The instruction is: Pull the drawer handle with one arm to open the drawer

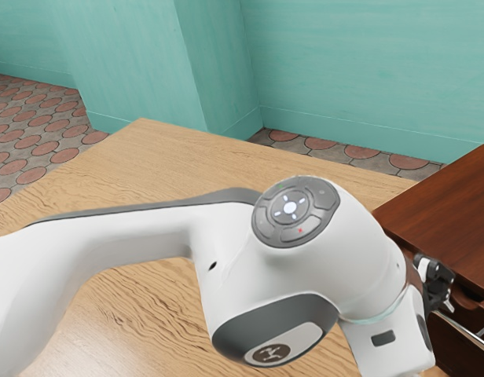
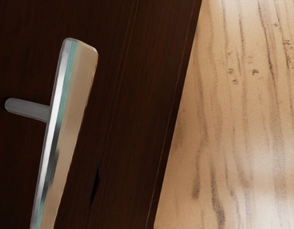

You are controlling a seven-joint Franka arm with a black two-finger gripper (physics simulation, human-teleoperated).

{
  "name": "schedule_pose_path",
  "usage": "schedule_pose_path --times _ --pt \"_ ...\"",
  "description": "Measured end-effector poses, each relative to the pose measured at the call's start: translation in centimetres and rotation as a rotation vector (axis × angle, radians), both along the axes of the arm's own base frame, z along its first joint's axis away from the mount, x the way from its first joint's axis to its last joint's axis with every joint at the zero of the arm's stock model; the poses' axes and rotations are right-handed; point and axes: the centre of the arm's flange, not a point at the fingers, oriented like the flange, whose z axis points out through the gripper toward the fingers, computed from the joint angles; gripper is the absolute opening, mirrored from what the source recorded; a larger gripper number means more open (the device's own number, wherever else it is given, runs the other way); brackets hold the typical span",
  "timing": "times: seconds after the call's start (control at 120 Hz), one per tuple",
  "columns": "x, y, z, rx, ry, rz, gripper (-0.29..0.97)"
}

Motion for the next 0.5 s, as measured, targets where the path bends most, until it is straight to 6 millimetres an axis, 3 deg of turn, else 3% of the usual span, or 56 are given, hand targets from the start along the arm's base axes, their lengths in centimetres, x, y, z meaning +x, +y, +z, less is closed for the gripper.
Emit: schedule_pose_path --times 0.5 --pt "-3.0 0.7 -0.2 0.018 0.004 0.013 0.67"
